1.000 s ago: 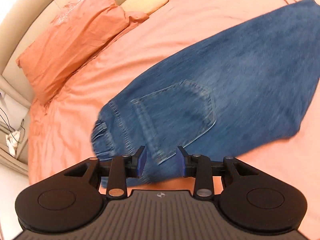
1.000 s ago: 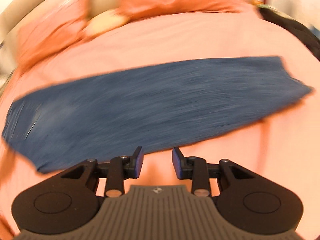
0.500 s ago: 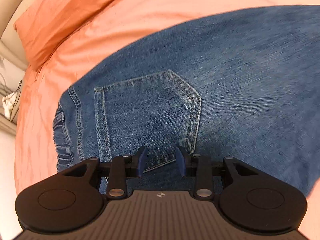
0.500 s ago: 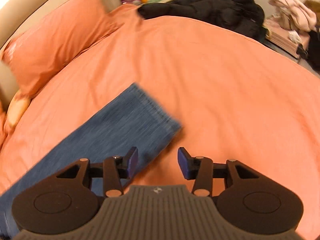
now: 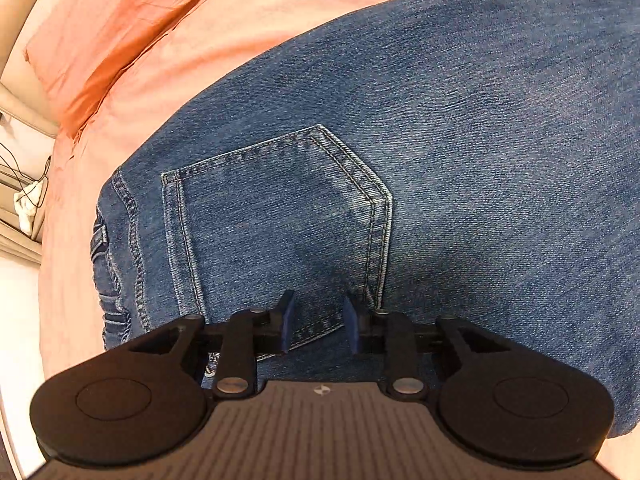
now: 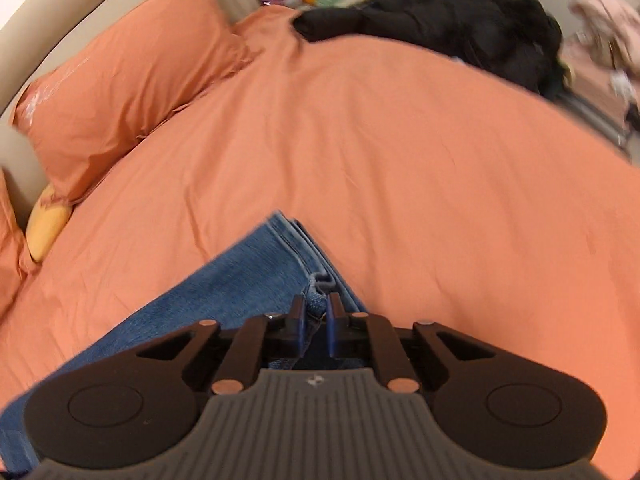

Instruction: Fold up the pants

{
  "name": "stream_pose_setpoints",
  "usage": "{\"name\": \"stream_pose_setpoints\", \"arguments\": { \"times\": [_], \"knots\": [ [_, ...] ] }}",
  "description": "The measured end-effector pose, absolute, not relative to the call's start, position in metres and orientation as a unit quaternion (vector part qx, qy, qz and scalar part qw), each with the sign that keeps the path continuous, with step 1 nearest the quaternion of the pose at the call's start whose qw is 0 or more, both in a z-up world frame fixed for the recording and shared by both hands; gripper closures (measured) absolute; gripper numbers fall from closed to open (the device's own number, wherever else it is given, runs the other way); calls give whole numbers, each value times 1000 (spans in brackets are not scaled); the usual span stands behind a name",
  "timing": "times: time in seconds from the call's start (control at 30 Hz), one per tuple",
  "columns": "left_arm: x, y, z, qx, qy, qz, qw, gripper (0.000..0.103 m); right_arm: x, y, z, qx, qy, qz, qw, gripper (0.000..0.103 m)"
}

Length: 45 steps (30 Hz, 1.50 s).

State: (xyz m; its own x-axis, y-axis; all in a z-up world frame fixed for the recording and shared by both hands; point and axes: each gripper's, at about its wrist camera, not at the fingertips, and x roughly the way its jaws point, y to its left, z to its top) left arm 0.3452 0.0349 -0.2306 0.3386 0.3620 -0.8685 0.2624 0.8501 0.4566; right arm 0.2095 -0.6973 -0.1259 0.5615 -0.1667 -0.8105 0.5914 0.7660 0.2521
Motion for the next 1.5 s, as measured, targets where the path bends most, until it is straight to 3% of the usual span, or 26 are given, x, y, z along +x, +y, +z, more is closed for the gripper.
{"name": "stream_pose_setpoints", "arguments": {
  "times": [0.27, 0.53, 0.7, 1.0, 1.07, 1.13, 1.27, 1.5],
  "knots": [
    [342, 23, -233, 282, 568, 38, 772, 79, 205, -680, -44, 251, 291, -169, 908, 98],
    [341, 21, -234, 296, 564, 36, 770, 79, 188, -706, -144, 261, 403, -245, 843, 98],
    [339, 18, -234, 300, 562, 36, 770, 80, 186, -709, -161, 266, 425, -255, 827, 98],
    [336, 6, -240, 335, 560, 31, 758, 90, 198, -711, -185, 248, 452, -266, 814, 98],
    [335, 3, -240, 346, 557, 30, 754, 90, 200, -710, -188, 242, 457, -272, 812, 96],
    [335, 2, -235, 340, 558, 30, 756, 89, 197, -707, -183, 240, 455, -281, 810, 75],
    [337, 7, -221, 309, 555, 38, 771, 82, 187, -708, -170, 255, 446, -279, 811, 66],
    [329, -47, -179, 284, 515, -62, 806, 82, 170, -703, -169, 303, 439, -260, 805, 53]
  ]
}}
